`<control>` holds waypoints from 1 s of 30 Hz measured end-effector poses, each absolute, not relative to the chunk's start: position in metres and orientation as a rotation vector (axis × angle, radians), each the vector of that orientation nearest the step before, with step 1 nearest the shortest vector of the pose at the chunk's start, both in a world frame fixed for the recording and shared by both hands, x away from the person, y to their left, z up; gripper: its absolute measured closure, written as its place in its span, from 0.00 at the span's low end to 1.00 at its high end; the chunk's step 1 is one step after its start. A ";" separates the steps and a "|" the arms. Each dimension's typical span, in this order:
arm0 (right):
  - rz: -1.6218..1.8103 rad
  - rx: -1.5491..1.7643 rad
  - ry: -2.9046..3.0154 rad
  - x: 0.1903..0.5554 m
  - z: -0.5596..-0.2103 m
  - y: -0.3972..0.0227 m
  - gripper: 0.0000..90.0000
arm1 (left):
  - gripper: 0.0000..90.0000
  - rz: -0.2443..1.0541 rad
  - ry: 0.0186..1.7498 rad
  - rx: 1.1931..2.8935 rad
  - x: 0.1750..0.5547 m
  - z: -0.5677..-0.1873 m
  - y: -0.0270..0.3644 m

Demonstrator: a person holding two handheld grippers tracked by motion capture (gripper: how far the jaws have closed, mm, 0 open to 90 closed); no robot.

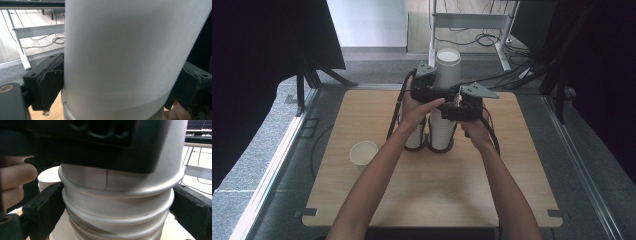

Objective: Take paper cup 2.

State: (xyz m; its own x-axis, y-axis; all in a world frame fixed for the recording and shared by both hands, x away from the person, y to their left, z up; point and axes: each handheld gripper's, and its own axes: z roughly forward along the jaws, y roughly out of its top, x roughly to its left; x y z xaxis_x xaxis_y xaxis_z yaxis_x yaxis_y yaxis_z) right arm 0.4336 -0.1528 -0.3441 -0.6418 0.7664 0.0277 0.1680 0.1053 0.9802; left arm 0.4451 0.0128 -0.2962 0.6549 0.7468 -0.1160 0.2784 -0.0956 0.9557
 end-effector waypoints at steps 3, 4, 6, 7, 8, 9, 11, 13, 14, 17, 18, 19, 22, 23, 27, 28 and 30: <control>1.569 0.909 1.889 0.434 -0.344 -0.153 0.05 | 0.11 0.495 0.839 1.669 0.445 -0.296 0.012; 1.569 0.912 1.888 0.434 -0.344 -0.153 0.05 | 0.11 0.491 0.835 1.669 0.446 -0.296 0.013; 1.570 0.911 1.886 0.433 -0.345 -0.153 0.05 | 0.12 0.492 0.833 1.672 0.445 -0.296 0.013; 1.570 0.911 1.886 0.433 -0.344 -0.153 0.05 | 0.12 0.497 0.835 1.673 0.445 -0.296 0.013; 1.570 0.911 1.887 0.433 -0.344 -0.153 0.05 | 0.12 0.502 0.836 1.675 0.445 -0.295 0.012; 1.569 0.911 1.888 0.433 -0.344 -0.153 0.05 | 0.12 0.508 0.835 1.677 0.444 -0.295 0.012; 1.568 0.912 1.889 0.433 -0.344 -0.153 0.05 | 0.12 0.512 0.834 1.677 0.444 -0.294 0.012; 1.571 0.919 1.891 0.433 -0.345 -0.153 0.05 | 0.13 0.508 0.828 1.666 0.444 -0.293 0.013; 1.571 0.920 1.891 0.433 -0.345 -0.153 0.05 | 0.13 0.508 0.825 1.662 0.444 -0.292 0.013; 1.554 0.906 1.901 0.433 -0.346 -0.153 0.05 | 0.14 0.498 0.822 1.633 0.444 -0.285 0.015; 1.538 0.897 1.903 0.433 -0.346 -0.153 0.06 | 0.14 0.492 0.823 1.622 0.444 -0.282 0.015; 1.538 0.898 1.903 0.432 -0.347 -0.153 0.06 | 0.14 0.487 0.819 1.618 0.444 -0.279 0.015; 1.546 0.898 1.903 0.432 -0.347 -0.154 0.06 | 0.14 0.500 0.822 1.621 0.443 -0.276 0.013; 1.549 0.899 1.902 0.432 -0.347 -0.154 0.06 | 0.14 0.498 0.826 1.624 0.443 -0.277 0.013; 1.558 0.906 1.904 0.431 -0.347 -0.156 0.07 | 0.14 0.508 0.837 1.621 0.444 -0.282 0.014; 1.558 0.912 1.903 0.431 -0.347 -0.157 0.07 | 0.14 0.514 0.839 1.610 0.443 -0.281 0.014; 1.557 0.916 1.901 0.431 -0.347 -0.158 0.08 | 0.14 0.517 0.838 1.604 0.443 -0.279 0.014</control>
State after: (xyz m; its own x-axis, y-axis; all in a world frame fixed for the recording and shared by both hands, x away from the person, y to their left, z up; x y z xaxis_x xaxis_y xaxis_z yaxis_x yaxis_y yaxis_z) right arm 0.4314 -0.1579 -0.3472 -0.6405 0.7674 0.0281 0.1786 0.1133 0.9774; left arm 0.4427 0.0140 -0.2794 0.6426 0.7571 -0.1178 0.2337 -0.0473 0.9712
